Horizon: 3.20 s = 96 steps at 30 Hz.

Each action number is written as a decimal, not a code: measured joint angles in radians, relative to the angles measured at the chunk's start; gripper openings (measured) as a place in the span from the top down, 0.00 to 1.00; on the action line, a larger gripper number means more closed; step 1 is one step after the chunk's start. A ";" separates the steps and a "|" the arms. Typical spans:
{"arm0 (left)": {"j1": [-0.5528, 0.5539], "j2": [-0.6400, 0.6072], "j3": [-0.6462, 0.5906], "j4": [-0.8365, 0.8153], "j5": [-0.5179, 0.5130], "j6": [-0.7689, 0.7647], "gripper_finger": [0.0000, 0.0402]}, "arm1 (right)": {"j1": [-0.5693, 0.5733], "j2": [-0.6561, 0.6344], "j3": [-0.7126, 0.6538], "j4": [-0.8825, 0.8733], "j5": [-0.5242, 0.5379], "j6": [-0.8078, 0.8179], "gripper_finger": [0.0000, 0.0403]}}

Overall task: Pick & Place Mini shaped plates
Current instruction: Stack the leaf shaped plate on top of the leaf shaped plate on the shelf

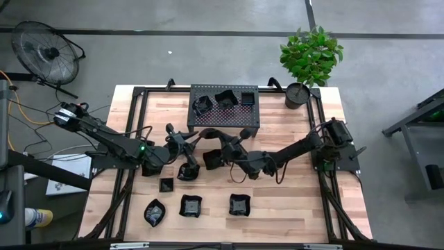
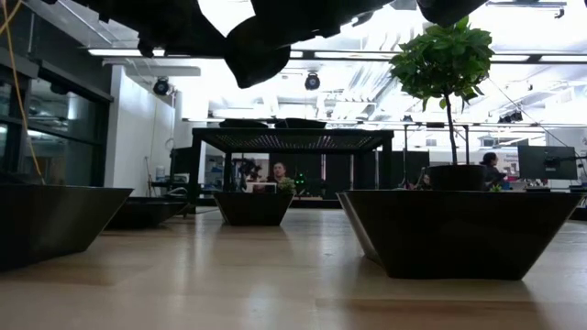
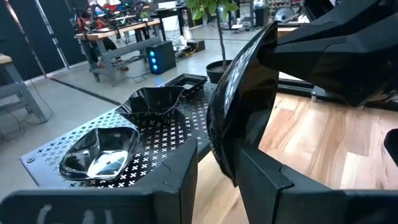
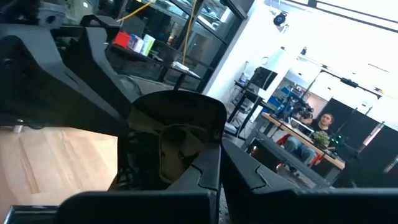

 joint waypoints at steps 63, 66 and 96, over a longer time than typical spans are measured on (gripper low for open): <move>0.000 0.051 0.000 0.073 -0.073 0.008 1.00 | -0.027 -0.001 0.000 0.014 -0.072 0.015 0.93; 0.000 0.051 0.000 0.069 -0.072 0.008 1.00 | -0.027 -0.001 0.000 0.014 -0.074 0.015 0.85; 0.338 -0.199 0.077 -0.356 0.254 -0.127 1.00 | 0.142 -0.069 0.000 0.001 0.471 -0.182 0.49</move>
